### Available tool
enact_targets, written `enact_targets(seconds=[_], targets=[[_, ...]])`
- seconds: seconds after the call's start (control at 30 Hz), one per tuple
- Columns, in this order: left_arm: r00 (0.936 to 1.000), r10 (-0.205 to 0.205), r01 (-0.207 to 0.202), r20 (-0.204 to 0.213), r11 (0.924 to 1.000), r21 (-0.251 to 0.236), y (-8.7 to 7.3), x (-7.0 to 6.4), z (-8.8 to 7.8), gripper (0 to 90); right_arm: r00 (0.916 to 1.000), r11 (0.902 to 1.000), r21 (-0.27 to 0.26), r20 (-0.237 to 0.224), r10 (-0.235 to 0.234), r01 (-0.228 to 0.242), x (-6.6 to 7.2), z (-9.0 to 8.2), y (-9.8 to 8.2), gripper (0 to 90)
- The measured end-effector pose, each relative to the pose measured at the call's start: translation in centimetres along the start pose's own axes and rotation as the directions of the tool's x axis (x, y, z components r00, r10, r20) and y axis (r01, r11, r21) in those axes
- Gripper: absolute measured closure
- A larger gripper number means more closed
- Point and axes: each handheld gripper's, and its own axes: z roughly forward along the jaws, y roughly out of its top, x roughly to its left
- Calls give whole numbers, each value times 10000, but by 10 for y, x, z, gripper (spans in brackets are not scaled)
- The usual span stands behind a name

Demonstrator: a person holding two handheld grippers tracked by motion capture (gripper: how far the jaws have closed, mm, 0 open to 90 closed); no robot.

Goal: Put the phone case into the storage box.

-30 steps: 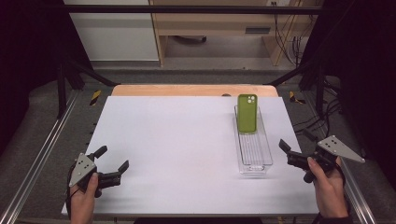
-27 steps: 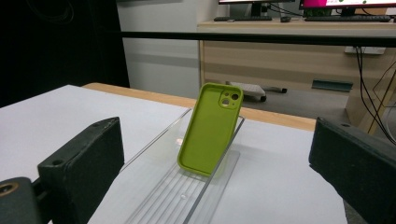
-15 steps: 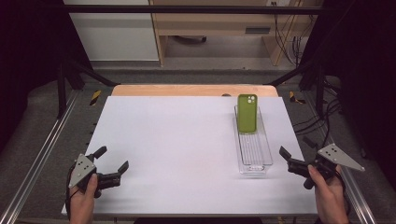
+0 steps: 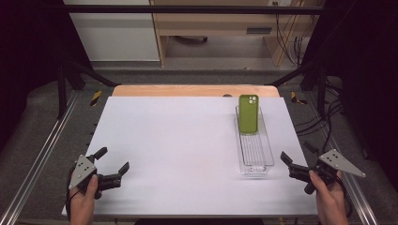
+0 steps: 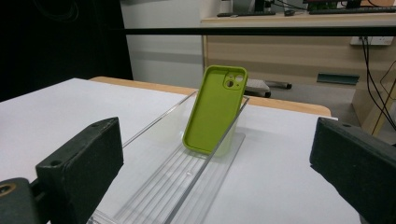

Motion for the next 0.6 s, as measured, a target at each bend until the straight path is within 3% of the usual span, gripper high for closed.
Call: enact_targets(seconds=[0.6], targets=[[10000,18,-18,19,10000,-26,0,0,0,18,9998,9999,-10,-187,-101,101,4,-3,-14,29]])
